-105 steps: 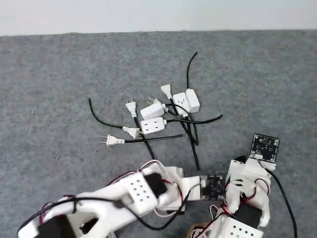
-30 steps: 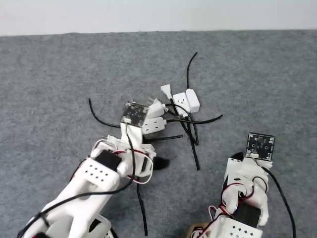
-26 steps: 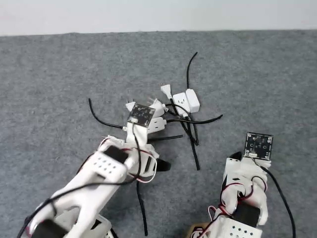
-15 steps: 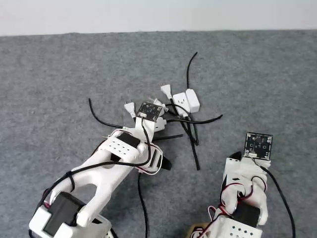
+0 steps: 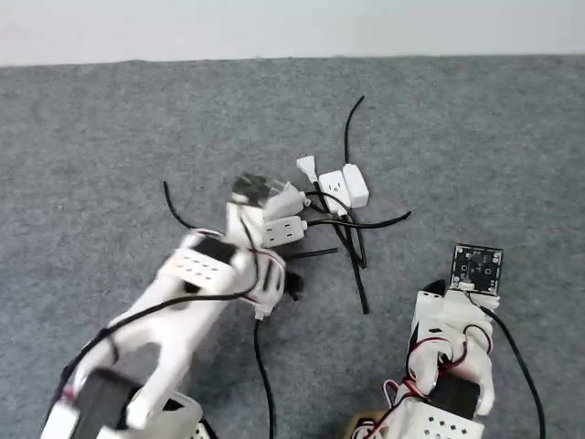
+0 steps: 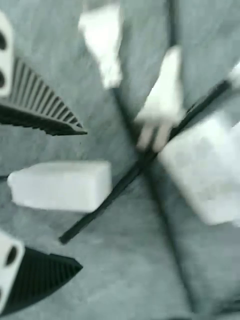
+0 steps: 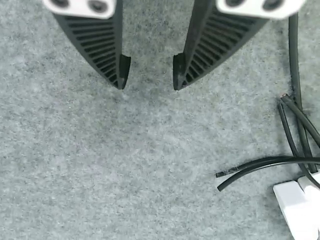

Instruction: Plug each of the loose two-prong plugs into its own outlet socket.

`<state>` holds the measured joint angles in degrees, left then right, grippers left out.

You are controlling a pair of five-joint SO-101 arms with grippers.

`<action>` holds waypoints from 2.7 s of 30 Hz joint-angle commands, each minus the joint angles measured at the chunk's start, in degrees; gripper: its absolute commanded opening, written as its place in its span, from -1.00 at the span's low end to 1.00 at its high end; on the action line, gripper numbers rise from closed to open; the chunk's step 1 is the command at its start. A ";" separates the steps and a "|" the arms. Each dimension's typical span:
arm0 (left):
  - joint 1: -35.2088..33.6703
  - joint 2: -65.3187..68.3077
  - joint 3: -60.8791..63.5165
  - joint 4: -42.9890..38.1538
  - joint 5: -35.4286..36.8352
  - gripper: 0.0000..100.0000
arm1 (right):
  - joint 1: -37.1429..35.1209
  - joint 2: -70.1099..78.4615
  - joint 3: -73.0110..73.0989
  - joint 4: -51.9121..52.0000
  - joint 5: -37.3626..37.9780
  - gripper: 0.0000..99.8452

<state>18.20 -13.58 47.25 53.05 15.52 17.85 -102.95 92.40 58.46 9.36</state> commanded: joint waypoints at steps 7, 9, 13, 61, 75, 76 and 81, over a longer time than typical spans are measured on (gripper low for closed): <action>8.35 -25.05 13.67 -2.64 -3.87 -0.36 | -0.48 -0.57 -1.05 -1.36 0.88 -0.70; 9.93 -25.76 14.11 -2.64 -3.87 -0.52 | -0.40 -0.57 -1.05 -1.36 0.88 -0.70; 10.46 -23.30 13.67 -5.19 -3.96 -0.96 | -0.31 -0.57 -1.05 -1.36 0.79 -0.70; -3.87 -10.55 15.87 -0.26 -9.67 -0.97 | -0.57 -0.57 -1.05 -1.45 0.79 -0.70; -5.27 -34.11 11.30 10.20 -9.05 -0.73 | -0.57 -0.57 -1.05 -1.45 0.79 -0.70; -5.10 -36.13 12.97 10.02 -8.26 -0.63 | -0.57 -0.57 -1.05 -1.45 0.79 -0.70; -1.49 -40.53 22.73 3.16 -3.69 -0.28 | -0.57 -0.57 -1.05 -1.45 0.79 -0.70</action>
<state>14.51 -51.91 67.30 60.35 9.45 17.67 -102.95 92.40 58.46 9.36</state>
